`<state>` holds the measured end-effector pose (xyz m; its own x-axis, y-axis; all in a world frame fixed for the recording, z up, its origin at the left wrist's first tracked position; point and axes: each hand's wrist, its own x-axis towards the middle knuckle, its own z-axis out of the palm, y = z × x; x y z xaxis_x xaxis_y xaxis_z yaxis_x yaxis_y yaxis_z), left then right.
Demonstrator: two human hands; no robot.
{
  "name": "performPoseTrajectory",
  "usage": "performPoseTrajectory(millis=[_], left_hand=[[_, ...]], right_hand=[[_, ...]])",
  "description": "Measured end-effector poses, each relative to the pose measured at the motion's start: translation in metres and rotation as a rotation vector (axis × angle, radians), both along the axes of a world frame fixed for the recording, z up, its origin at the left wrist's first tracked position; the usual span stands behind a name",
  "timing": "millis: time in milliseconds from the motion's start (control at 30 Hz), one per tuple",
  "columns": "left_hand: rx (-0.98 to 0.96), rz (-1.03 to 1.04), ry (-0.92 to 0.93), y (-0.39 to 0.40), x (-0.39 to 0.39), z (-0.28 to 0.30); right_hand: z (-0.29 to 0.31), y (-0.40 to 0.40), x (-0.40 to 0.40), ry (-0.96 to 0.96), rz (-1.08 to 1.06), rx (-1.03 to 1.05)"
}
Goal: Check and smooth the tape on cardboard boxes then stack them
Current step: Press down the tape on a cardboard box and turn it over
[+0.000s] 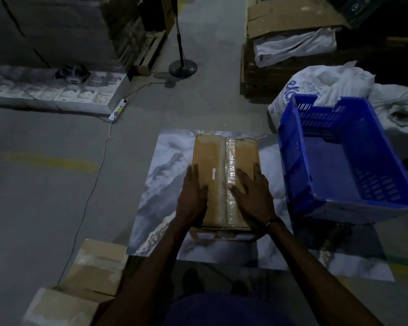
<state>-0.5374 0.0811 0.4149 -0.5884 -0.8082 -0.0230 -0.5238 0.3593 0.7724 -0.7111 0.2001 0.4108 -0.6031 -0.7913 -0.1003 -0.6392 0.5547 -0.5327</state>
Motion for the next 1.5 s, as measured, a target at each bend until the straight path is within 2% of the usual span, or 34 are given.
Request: performPoseTrajectory(millis=[67,133,267,367,433,500,567,767,900,1033,1100,1200,1333,1500], left_hand=[[-0.07,-0.045,-0.2,0.004,-0.006,-0.003],[-0.098,-0.055,-0.28,0.009,-0.011,0.002],[-0.097,-0.048,-0.304,0.008,-0.013,0.002],[-0.109,-0.03,-0.288,0.011,-0.012,0.003],[-0.129,-0.02,-0.276,0.014,-0.01,0.004],[-0.128,-0.014,-0.266,0.015,-0.009,0.006],[-0.11,-0.005,-0.253,0.015,-0.01,0.006],[-0.022,0.017,-0.181,0.026,-0.016,0.011],[0.04,0.14,-0.199,0.026,-0.034,0.019],[0.295,0.211,-0.312,0.019,-0.055,0.048],[0.419,0.203,-0.326,0.018,-0.063,0.066],[0.452,0.177,-0.348,0.01,-0.07,0.073],[0.437,0.151,-0.338,-0.005,-0.057,0.056],[0.515,0.145,-0.191,-0.031,-0.039,0.028]], right_hand=[[-0.003,0.002,-0.005,0.002,0.007,-0.02],[-0.006,0.002,-0.009,0.003,0.014,-0.016],[-0.005,0.0,-0.008,-0.023,0.013,-0.011],[-0.004,0.004,-0.005,-0.076,-0.046,-0.104],[-0.003,0.007,-0.009,-0.218,-0.141,-0.146],[0.002,0.007,-0.015,-0.464,-0.273,-0.132],[0.006,0.005,-0.022,-0.546,-0.295,-0.098],[0.025,0.001,-0.038,-0.423,-0.201,-0.077],[0.045,0.003,-0.04,-0.366,-0.158,-0.093],[0.062,0.003,-0.029,-0.257,-0.099,-0.043],[0.066,0.001,-0.021,-0.244,-0.046,-0.083],[0.064,-0.002,-0.013,-0.237,0.023,-0.179],[0.055,0.001,-0.008,-0.248,-0.09,-0.343],[0.019,0.007,-0.016,-0.299,-0.156,-0.104]])
